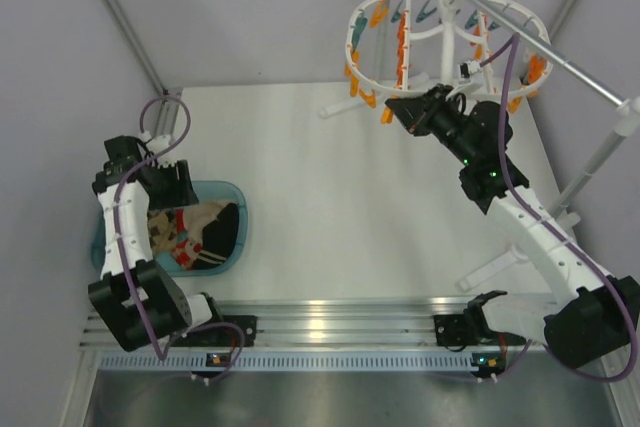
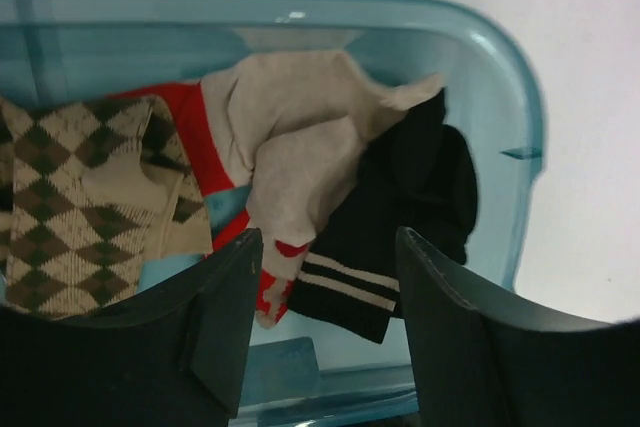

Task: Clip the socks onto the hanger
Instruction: Move the bin to the corner of the board.

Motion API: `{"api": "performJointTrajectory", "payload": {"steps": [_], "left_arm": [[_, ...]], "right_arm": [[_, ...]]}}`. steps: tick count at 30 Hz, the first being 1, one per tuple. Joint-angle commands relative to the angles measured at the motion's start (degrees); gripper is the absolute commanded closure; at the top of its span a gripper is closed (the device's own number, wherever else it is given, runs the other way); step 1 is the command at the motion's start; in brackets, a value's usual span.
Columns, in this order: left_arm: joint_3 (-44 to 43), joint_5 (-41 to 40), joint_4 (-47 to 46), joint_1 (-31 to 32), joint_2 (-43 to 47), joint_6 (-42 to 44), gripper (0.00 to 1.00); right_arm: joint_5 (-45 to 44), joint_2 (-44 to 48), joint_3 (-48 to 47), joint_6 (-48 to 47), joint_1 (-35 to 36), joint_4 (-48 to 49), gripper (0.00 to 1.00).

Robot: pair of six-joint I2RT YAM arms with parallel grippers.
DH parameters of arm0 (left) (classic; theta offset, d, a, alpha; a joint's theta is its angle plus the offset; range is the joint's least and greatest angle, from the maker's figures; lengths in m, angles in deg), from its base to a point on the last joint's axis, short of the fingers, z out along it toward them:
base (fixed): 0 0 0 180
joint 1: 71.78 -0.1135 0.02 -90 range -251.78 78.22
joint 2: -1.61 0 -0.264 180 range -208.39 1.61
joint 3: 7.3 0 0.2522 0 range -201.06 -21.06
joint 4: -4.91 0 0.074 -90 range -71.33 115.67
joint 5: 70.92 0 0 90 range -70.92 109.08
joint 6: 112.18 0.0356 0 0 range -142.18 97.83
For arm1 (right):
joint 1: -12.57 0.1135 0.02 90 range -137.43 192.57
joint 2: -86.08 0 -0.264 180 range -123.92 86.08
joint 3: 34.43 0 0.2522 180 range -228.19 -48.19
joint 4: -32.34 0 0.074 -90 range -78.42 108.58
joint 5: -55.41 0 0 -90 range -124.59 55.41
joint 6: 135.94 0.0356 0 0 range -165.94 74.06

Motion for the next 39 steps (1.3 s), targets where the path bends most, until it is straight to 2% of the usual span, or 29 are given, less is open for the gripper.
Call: {"api": "performJointTrajectory", "payload": {"steps": [1,5,10,17,21,24,26,31,33,39], "left_arm": [[1.78,-10.85,0.41,-0.34,-3.70,-3.85,0.38],[0.73,-16.58,-4.43,-0.34,-7.48,-12.45,0.33],[-3.57,-16.59,-9.27,1.42,-16.96,-14.32,0.31],[-13.66,-20.37,-15.42,9.93,-30.85,-6.78,0.27],[-20.36,-19.68,-16.13,12.67,-39.54,-4.14,0.27],[-25.36,-19.85,-15.26,13.99,-42.63,-2.72,0.28],[-28.09,-18.01,-12.81,13.90,-42.38,-2.64,0.28],[-29.33,-14.84,-5.60,11.98,-34.92,-1.31,0.26],[-30.30,-16.50,-0.43,10.92,-32.46,-1.41,0.26],[-26.70,-21.41,4.00,4.85,-28.59,1.67,0.26]], "right_arm": [[2.70,1.70,0.20,-1.93,-0.27,0.73,1.00],[2.79,1.79,0.02,-2.90,-0.27,-0.23,1.00],[3.14,1.52,-0.24,-3.51,-0.36,-0.85,1.00],[3.75,0.47,-1.21,-4.30,-0.27,-1.29,1.00],[3.75,-0.06,-1.56,-4.74,-0.36,-1.20,1.00],[3.93,-0.32,-2.08,-5.27,-0.36,-1.47,1.00],[3.93,-0.58,-2.52,-5.71,-0.36,-1.90,1.00],[4.10,-1.11,-3.76,-6.15,-0.36,-2.43,1.00],[4.37,-1.38,-4.11,-6.50,-0.45,-2.61,1.00],[6.21,-2.87,-5.69,-8.17,-0.45,-3.40,1.00]]}}
